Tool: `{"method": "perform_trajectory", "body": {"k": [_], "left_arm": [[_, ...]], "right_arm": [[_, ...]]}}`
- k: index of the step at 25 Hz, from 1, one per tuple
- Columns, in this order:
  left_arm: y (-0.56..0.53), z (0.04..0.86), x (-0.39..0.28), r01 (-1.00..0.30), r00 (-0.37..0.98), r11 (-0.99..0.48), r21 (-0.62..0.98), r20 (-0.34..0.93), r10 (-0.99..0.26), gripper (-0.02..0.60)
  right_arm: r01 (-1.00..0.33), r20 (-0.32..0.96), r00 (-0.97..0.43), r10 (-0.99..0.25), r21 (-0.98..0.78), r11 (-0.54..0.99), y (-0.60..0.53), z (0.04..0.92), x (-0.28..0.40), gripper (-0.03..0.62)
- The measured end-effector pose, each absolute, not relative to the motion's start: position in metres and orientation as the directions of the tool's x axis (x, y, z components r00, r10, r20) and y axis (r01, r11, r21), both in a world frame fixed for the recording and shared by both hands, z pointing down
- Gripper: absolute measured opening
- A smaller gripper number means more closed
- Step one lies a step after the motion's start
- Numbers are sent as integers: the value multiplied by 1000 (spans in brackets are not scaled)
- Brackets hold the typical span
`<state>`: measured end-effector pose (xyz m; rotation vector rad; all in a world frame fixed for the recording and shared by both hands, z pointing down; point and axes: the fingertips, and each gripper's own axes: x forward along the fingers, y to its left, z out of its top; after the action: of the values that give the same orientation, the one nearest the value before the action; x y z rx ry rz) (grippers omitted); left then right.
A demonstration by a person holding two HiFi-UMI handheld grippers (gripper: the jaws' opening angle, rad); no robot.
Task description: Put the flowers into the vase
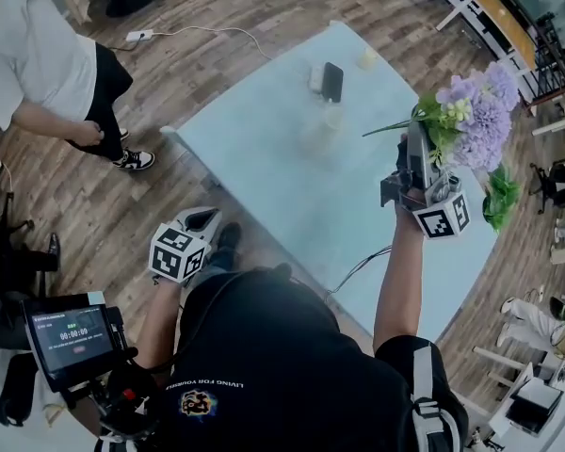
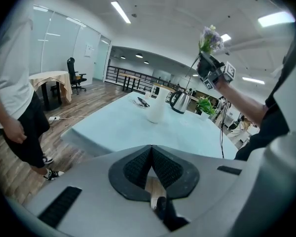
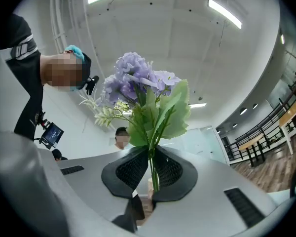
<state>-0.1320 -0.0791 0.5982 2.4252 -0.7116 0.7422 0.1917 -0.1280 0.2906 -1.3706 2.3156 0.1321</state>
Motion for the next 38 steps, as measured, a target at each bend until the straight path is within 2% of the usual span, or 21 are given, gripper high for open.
{"method": "perform_trajectory", "body": {"k": [9, 21, 38], "left_arm": [[-87, 590, -143, -633, 699, -714, 298, 617, -363, 8], [-89, 592, -148, -664, 681, -685, 300, 621, -388, 8], [-91, 600, -166, -720, 641, -622, 308, 638, -426, 8]], "right_arm": [[-852, -359, -422, -833, -157, 499, -167, 316, 179, 48], [-888, -282, -342, -897, -215, 406, -219, 379, 186, 47], [-928, -38, -314, -949, -197, 315, -245, 485, 178, 48]]}}
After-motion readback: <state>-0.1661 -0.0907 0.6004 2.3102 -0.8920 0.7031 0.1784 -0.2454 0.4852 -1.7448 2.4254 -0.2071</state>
